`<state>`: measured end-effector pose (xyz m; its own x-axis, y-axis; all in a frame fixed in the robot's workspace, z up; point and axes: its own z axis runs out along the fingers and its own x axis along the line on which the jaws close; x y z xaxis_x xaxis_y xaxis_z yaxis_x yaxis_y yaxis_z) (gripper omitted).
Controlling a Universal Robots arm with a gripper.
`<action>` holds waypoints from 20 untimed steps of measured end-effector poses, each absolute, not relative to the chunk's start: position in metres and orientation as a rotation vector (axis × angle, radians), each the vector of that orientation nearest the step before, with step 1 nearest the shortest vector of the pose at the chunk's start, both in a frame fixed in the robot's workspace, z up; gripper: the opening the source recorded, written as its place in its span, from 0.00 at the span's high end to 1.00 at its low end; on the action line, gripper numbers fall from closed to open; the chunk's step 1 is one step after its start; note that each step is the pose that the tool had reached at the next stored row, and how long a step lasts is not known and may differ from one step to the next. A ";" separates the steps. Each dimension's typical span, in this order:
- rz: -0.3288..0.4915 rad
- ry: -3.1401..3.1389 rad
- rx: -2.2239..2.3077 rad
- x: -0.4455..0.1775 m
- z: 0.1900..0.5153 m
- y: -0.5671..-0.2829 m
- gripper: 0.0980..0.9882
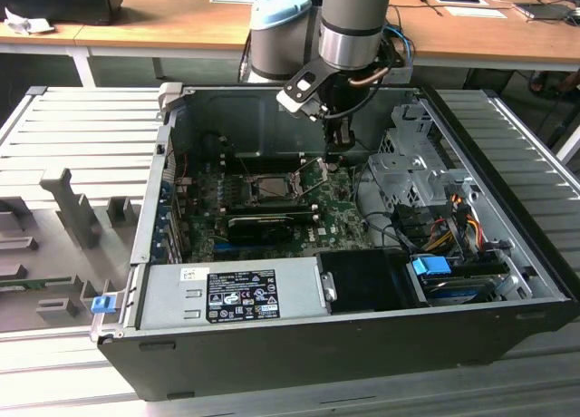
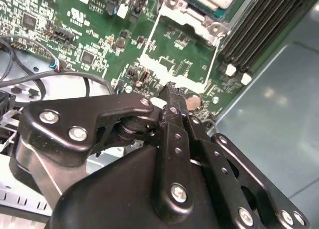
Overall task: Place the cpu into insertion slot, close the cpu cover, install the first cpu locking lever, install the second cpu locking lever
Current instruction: 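Close the cpu cover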
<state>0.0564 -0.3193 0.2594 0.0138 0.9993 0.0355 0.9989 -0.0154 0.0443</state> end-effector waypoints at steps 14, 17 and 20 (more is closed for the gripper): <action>0.032 2.228 2.260 0.055 0.246 -0.319 0.99; 0.035 2.227 2.259 0.047 0.246 -0.319 0.99; 0.035 2.232 2.254 0.024 0.245 -0.320 0.99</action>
